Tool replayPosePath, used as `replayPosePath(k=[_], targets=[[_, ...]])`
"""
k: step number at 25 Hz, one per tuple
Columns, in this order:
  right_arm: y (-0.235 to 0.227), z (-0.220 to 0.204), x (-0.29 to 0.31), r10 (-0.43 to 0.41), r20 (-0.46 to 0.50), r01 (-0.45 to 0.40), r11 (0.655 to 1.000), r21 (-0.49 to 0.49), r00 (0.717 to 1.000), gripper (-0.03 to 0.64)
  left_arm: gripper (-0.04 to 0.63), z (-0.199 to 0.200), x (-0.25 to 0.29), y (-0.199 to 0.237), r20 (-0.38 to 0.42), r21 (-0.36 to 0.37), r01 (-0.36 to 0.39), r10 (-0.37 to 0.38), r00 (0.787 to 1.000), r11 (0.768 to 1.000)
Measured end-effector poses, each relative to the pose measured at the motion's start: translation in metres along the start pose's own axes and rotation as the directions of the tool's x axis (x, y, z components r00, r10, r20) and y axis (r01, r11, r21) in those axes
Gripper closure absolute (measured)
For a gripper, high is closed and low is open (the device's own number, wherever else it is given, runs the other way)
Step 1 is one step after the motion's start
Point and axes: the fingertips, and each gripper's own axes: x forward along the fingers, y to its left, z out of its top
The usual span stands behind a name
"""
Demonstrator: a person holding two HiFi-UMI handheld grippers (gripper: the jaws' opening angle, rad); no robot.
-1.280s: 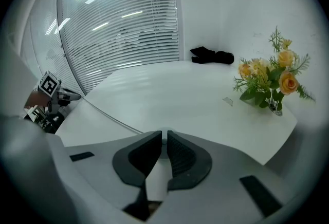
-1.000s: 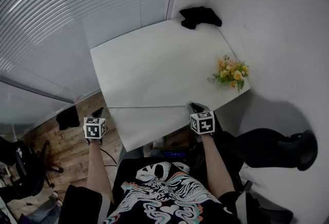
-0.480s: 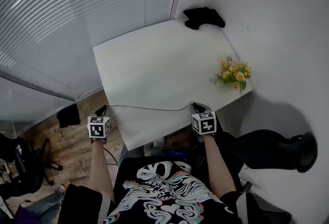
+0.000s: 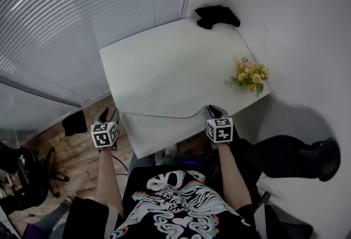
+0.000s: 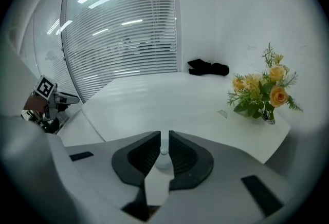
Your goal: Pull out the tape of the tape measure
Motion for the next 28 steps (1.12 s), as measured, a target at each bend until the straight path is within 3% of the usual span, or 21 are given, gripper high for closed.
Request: replayPosePath(k=[3,5,9,16,18,22,28], targets=[[-0.001,0.01,-0.009,-0.016,0.045,0.015,1.0,0.016,0.999,0.573,0.414,0.021,-0.007,-0.013,0.059,-0.004,0.026,-0.026,0.998,1.0],[0.0,0.023,-0.019,-0.035,0.094,0.034,0.999,0.017,0.995,0.609,0.423,0.04,-0.014,-0.028,0.104,0.027,0.049,-0.051,0.993,0.998],[0.012,0.046,-0.039,-0.034,0.197,0.033,0.999,0.007,0.98,0.614,0.456,0.078,-0.03,-0.061,0.203,0.091,0.081,-0.098,0.974,0.993],[0.035,0.086,-0.082,-0.017,0.385,0.006,1.0,0.029,0.923,0.614,0.589,0.131,-0.063,-0.098,0.355,0.134,0.076,-0.12,0.927,0.988],[0.038,0.096,-0.092,-0.023,0.428,0.01,0.999,0.033,0.904,0.614,0.592,0.141,-0.069,-0.104,0.379,0.137,0.079,-0.126,0.917,0.987],[0.041,0.105,-0.103,-0.029,0.465,0.02,1.0,0.024,0.885,0.615,0.594,0.15,-0.076,-0.113,0.407,0.13,0.099,-0.144,0.902,0.987],[0.046,0.108,-0.103,-0.018,0.465,0.015,1.0,0.01,0.885,0.615,0.594,0.156,-0.084,-0.12,0.437,0.134,0.106,-0.155,0.886,0.985]])
